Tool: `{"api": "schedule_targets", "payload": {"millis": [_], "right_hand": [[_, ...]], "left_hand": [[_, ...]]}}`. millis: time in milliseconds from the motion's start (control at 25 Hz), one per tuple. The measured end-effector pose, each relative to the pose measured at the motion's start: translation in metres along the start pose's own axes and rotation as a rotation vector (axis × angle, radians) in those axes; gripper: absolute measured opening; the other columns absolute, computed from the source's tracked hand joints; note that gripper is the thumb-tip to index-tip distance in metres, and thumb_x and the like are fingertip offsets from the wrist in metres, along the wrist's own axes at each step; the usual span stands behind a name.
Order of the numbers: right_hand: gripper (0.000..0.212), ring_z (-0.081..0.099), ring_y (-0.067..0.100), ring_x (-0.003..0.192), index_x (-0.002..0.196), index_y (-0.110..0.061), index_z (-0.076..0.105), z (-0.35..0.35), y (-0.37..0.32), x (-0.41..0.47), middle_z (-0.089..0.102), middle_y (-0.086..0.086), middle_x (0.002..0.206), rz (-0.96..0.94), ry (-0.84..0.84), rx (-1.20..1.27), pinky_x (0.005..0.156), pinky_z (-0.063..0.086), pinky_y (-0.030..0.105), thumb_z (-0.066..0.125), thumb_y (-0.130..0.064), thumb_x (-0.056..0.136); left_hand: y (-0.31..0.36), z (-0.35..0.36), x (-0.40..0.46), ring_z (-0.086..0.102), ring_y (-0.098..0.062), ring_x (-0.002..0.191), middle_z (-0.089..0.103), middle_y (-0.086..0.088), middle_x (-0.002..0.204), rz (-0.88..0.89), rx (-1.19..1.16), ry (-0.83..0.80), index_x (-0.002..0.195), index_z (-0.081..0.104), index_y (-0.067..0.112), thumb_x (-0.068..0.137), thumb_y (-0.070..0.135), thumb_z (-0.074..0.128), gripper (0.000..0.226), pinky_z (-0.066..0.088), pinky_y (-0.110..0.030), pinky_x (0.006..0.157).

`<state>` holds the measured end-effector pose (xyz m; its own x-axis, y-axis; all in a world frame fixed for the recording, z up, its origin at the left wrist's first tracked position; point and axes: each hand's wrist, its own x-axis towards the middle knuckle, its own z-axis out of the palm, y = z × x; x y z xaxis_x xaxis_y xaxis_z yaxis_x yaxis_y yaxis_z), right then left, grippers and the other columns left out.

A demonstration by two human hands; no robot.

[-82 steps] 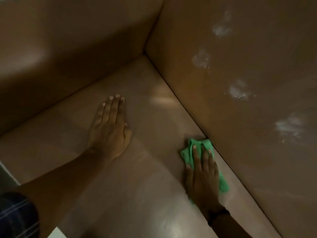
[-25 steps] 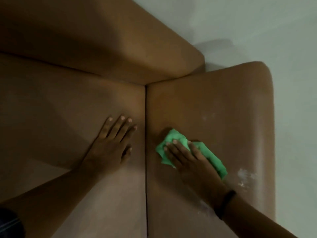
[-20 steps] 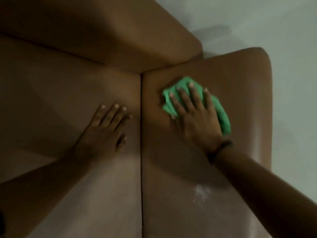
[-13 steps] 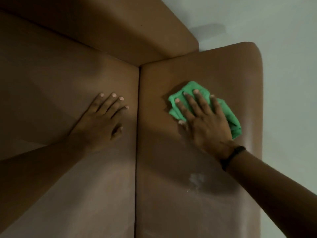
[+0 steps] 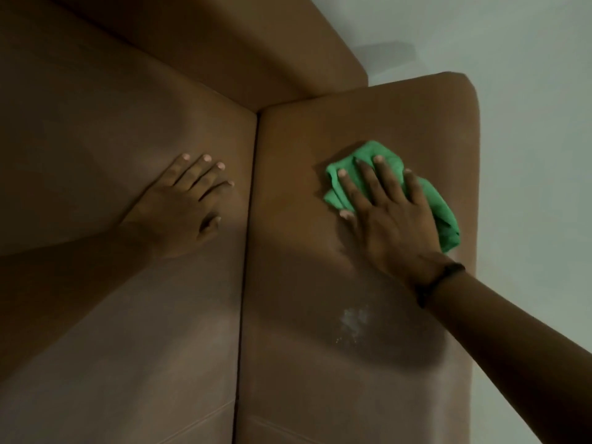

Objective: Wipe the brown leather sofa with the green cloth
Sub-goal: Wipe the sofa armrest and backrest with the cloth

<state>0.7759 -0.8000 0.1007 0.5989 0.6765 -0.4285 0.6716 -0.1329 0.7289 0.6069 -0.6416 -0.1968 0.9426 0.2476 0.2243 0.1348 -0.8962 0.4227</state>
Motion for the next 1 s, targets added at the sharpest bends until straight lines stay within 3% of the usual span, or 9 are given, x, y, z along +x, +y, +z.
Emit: {"api": "schedule_targets", "payload": {"millis": [120,280,400,520,720,880,1000], "right_hand": [[0.066,0.004,0.034,0.166,0.173,-0.025,0.010,0.006,-0.025,0.029,0.017,0.012,0.179,0.032,0.021,-0.037,0.131,0.009,0.060,0.018,-0.053,0.113],[0.067,0.005,0.030,0.167,0.173,-0.026,0.012,0.020,-0.051,-0.004,0.015,0.008,0.180,-0.241,-0.051,-0.045,0.131,0.010,0.058,0.019,-0.054,0.112],[0.066,0.011,0.030,0.166,0.172,-0.028,0.018,0.005,-0.013,0.011,0.023,0.007,0.178,-0.072,0.039,-0.001,0.130,0.012,0.059,0.023,-0.053,0.112],[0.066,0.006,0.035,0.166,0.172,-0.026,0.012,-0.004,-0.003,0.061,0.018,0.013,0.178,0.076,0.065,-0.027,0.130,0.008,0.063,0.020,-0.053,0.113],[0.067,0.008,0.031,0.166,0.172,-0.027,0.016,0.002,-0.035,0.038,0.018,0.009,0.179,-0.219,-0.023,-0.042,0.130,0.011,0.060,0.020,-0.054,0.110],[0.067,0.007,0.033,0.166,0.172,-0.028,0.015,-0.015,-0.001,0.070,0.020,0.011,0.178,0.027,0.015,0.002,0.130,0.011,0.062,0.022,-0.055,0.111],[0.068,0.003,0.035,0.166,0.173,-0.024,0.009,-0.009,-0.032,0.077,0.013,0.013,0.180,-0.014,-0.007,-0.029,0.131,0.009,0.062,0.018,-0.051,0.111]], "left_hand": [[-0.002,0.005,0.000,0.030,-0.044,0.165,0.038,-0.021,0.176,0.007,0.016,0.021,0.166,0.045,0.012,0.102,0.051,0.043,0.075,0.014,-0.061,0.137],[0.002,0.005,-0.002,0.028,-0.044,0.166,0.035,-0.021,0.178,0.007,0.030,-0.004,0.168,0.043,0.014,0.102,0.050,0.040,0.075,0.013,-0.061,0.138],[0.001,-0.003,-0.001,0.031,-0.043,0.165,0.038,-0.021,0.177,-0.007,0.029,0.006,0.167,0.045,0.014,0.101,0.051,0.042,0.075,0.015,-0.060,0.137],[0.002,-0.001,0.000,0.032,-0.043,0.164,0.039,-0.021,0.176,-0.013,0.035,0.008,0.166,0.046,0.013,0.101,0.050,0.042,0.075,0.017,-0.061,0.137],[0.002,-0.002,0.001,0.031,-0.041,0.165,0.037,-0.020,0.177,-0.001,0.045,-0.011,0.167,0.045,0.015,0.101,0.051,0.044,0.075,0.016,-0.059,0.138],[0.000,-0.006,0.000,0.032,-0.042,0.165,0.039,-0.020,0.176,-0.009,0.021,-0.018,0.166,0.046,0.014,0.100,0.051,0.044,0.075,0.016,-0.058,0.138],[0.000,0.001,0.000,0.030,-0.042,0.166,0.037,-0.021,0.177,-0.002,0.049,-0.017,0.167,0.044,0.014,0.102,0.050,0.044,0.074,0.014,-0.058,0.138]]}}
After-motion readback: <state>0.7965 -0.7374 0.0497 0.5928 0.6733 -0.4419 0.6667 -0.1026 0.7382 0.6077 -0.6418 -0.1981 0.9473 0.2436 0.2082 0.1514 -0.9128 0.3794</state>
